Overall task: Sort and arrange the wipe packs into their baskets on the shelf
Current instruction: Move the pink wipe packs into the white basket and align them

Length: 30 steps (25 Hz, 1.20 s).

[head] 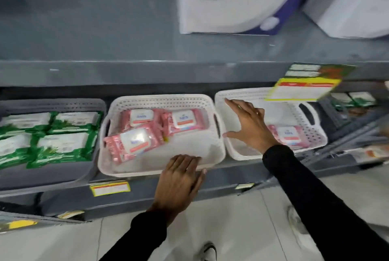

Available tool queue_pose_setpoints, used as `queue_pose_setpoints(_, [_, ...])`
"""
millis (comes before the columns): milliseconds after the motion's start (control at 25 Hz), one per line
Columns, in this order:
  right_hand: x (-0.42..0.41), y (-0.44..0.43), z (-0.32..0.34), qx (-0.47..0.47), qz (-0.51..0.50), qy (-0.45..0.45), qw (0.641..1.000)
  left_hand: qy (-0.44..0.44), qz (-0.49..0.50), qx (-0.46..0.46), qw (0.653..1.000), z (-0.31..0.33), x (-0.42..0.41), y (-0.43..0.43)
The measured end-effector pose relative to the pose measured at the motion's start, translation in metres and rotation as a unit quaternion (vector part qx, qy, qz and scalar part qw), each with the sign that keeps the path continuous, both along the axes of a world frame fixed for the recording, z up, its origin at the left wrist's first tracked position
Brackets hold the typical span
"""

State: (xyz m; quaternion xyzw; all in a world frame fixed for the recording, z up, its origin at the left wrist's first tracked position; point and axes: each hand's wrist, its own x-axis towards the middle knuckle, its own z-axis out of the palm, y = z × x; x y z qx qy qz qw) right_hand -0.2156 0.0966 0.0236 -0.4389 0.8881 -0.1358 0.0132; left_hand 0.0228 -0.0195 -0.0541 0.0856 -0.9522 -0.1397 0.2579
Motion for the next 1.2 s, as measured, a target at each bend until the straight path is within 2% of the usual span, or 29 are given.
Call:
queue_pose_setpoints(160, [-0.055,0.083,-0.008,0.045,-0.058,-0.047,0.996,-0.014,-0.01,-0.008,1.0,-0.004,-0.049,0.045])
queue_pose_setpoints(280, [-0.094,0.125,-0.018,0.054,-0.073,-0.097,0.991,-0.025,0.046,-0.028,0.998,-0.011,-0.07,0.058])
queue_pose_setpoints(400, [-0.123,0.148,-0.026,0.119,-0.047,-0.092,0.987,-0.044,0.112,-0.08,0.99,-0.019,-0.071,0.059])
queue_pose_setpoints(520, [-0.136,0.16,-0.04,0.181,-0.018,-0.061,0.981,-0.053,0.129,-0.109,0.984,-0.026,-0.074,0.062])
queue_pose_setpoints(720, [-0.131,0.154,-0.04,0.129,-0.046,-0.073,0.988,-0.051,0.119,-0.097,0.987,-0.022,-0.074,0.059])
queue_pose_setpoints(840, [-0.113,0.129,-0.019,0.07,-0.051,-0.067,0.994,-0.055,0.095,-0.033,0.993,-0.012,-0.067,0.055])
queue_pose_setpoints(920, [-0.098,0.102,-0.003,0.029,-0.033,-0.058,0.997,-0.059,0.097,0.002,0.993,-0.006,-0.054,0.041])
queue_pose_setpoints(1040, [-0.069,0.053,0.013,-0.028,-0.003,-0.065,0.998,-0.063,0.101,-0.002,0.993,-0.004,-0.026,0.012])
queue_pose_setpoints(1120, [-0.042,0.014,0.016,-0.037,0.027,-0.079,0.996,-0.061,0.11,-0.017,0.992,-0.004,-0.001,-0.011])
queue_pose_setpoints(1200, [-0.013,-0.022,0.012,-0.025,0.07,-0.052,0.996,-0.055,0.12,-0.034,0.991,-0.007,0.021,-0.031])
